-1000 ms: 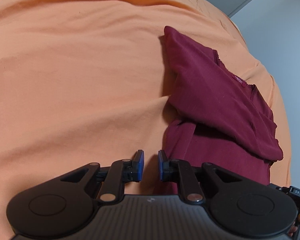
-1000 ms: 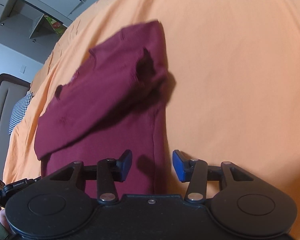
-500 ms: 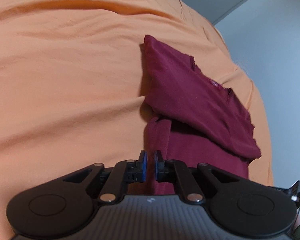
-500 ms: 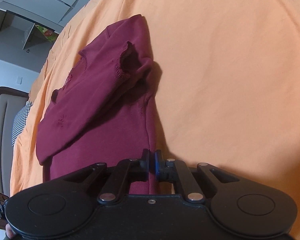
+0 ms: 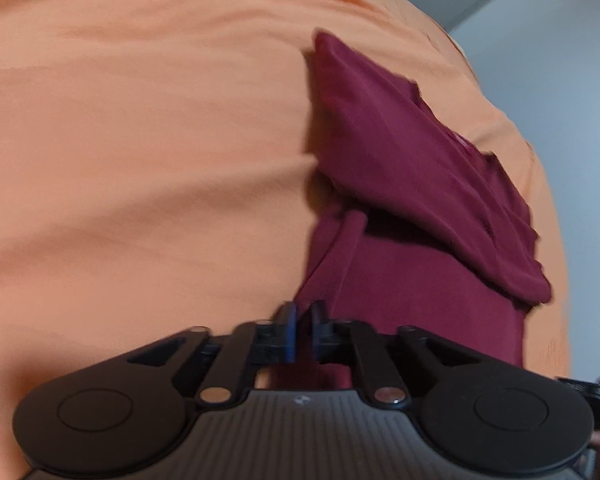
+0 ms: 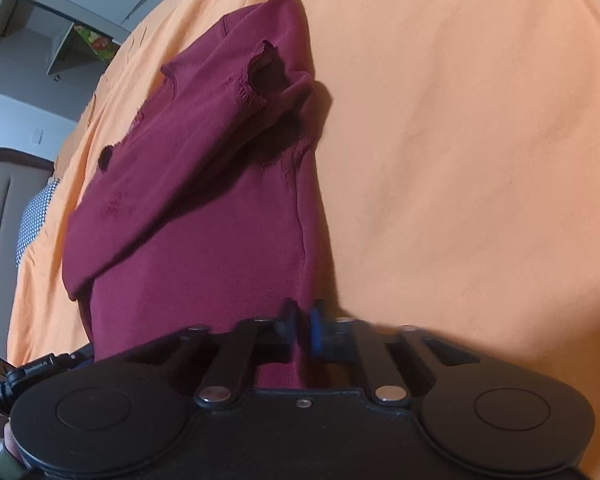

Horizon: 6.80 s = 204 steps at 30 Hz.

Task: Fold small clothes

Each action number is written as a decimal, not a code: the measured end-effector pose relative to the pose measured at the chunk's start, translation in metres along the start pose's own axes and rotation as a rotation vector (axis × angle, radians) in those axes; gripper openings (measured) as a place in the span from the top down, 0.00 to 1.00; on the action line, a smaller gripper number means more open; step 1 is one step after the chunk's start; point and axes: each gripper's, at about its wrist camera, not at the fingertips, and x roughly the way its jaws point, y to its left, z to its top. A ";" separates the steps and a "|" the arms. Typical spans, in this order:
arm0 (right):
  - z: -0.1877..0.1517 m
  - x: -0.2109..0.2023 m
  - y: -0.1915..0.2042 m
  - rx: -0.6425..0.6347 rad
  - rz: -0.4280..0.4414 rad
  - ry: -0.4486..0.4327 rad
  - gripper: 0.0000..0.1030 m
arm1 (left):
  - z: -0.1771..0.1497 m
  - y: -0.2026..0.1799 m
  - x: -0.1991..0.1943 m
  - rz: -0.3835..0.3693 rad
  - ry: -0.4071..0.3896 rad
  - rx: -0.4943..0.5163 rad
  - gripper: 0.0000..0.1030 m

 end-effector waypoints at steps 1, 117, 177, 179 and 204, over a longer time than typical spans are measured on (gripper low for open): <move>0.000 -0.003 -0.001 0.008 -0.014 -0.015 0.97 | 0.003 0.006 -0.010 0.026 -0.043 -0.031 1.00; -0.230 -0.151 0.030 -1.204 -0.232 -0.085 0.33 | -0.301 -0.088 -0.123 0.292 0.143 1.661 0.46; -0.097 -0.110 0.066 -0.938 0.127 0.130 0.94 | -0.046 -0.082 -0.052 -0.075 0.144 0.695 0.92; -0.057 -0.106 0.054 -0.772 0.131 0.050 0.94 | -0.032 -0.083 -0.048 -0.029 0.124 0.637 0.86; 0.001 -0.038 0.037 -0.611 0.152 0.103 0.61 | -0.019 -0.071 -0.050 0.004 0.149 0.536 0.52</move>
